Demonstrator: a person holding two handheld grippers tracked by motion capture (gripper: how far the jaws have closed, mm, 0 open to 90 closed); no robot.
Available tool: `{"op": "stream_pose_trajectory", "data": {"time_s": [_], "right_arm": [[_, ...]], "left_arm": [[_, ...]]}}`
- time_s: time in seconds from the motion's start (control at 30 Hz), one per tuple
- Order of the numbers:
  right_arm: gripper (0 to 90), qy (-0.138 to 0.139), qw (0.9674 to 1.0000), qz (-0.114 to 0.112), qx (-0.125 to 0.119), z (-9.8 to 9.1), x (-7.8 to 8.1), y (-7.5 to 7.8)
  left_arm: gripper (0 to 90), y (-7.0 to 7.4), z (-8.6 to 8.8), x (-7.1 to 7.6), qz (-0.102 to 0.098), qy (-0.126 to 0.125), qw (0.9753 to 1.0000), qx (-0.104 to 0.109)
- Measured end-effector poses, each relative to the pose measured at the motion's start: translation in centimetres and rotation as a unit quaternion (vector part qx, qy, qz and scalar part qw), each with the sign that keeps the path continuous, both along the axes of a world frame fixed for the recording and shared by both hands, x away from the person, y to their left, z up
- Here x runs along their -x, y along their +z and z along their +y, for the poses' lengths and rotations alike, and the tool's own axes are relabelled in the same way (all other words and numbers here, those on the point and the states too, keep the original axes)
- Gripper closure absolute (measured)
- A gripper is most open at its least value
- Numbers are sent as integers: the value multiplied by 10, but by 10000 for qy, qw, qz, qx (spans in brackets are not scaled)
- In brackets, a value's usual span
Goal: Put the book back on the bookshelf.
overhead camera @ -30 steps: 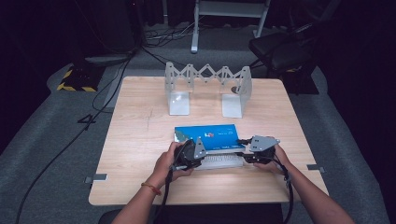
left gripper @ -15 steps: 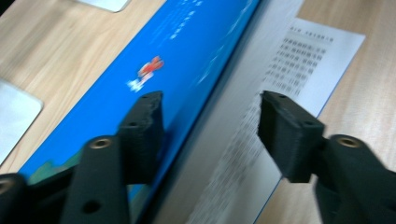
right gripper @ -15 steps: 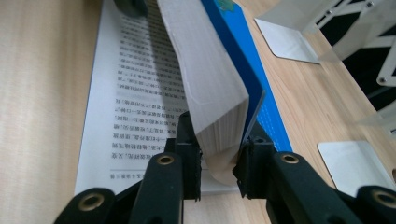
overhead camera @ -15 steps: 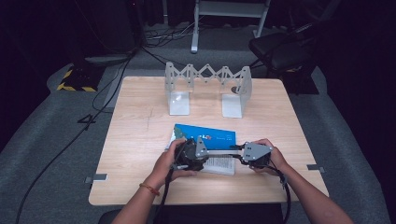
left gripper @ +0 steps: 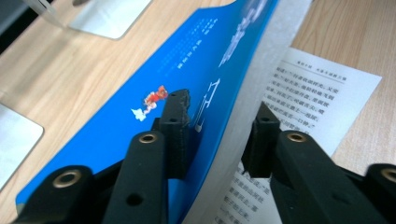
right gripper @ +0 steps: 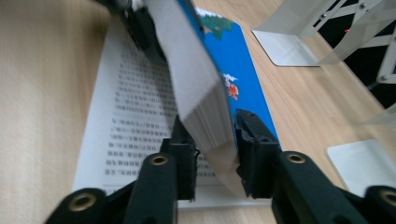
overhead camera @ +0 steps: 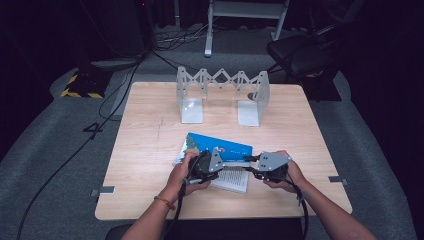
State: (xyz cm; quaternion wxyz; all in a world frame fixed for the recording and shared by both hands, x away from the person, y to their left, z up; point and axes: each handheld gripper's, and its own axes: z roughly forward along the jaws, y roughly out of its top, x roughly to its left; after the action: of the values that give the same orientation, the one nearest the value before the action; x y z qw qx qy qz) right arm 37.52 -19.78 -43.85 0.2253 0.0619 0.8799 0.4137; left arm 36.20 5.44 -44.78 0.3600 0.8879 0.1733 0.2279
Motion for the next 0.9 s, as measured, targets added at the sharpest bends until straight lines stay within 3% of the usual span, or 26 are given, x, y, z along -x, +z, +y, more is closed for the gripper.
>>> {"op": "stream_pose_trajectory", "data": {"time_s": [0.07, 0.13, 0.17, 0.23, 0.33, 0.4, 0.5, 0.67, 0.9], "right_arm": [[501, -101, 9988, 168, -455, -10, -7, 4], [442, -420, 9972, 276, -551, -27, -20, 2], [424, -515, 9956, 465, -631, -33, -25, -2], [403, -603, 9944, 593, -627, -38, -30, -6], [389, -864, 9931, 716, -328, -46, -43, -21], [385, -1005, 9897, 952, -375, -49, -51, -30], [384, -1093, 9899, 894, -136, -47, -57, -40], [384, -1074, 9870, 1186, -133, -36, -68, -58], [405, -890, 9877, 1243, -323, -25, -70, -60]], "left_arm": [[715, 1, 4, -1, -67, 24, 9997, 234], [738, 3, 10, -2, -118, 22, 9991, 410], [742, 4, 11, -2, -110, 23, 9989, 457], [743, 4, 14, -2, -120, 30, 9984, 544], [749, 8, 21, -4, -148, 66, 9966, 814], [753, 10, 25, -5, -141, 91, 9955, 928], [756, 13, 32, -6, -148, 132, 9931, 1152], [758, 15, 38, -6, -123, 107, 9917, 1277], [757, 15, 41, -6, -66, 25, 9911, 1331]]}}
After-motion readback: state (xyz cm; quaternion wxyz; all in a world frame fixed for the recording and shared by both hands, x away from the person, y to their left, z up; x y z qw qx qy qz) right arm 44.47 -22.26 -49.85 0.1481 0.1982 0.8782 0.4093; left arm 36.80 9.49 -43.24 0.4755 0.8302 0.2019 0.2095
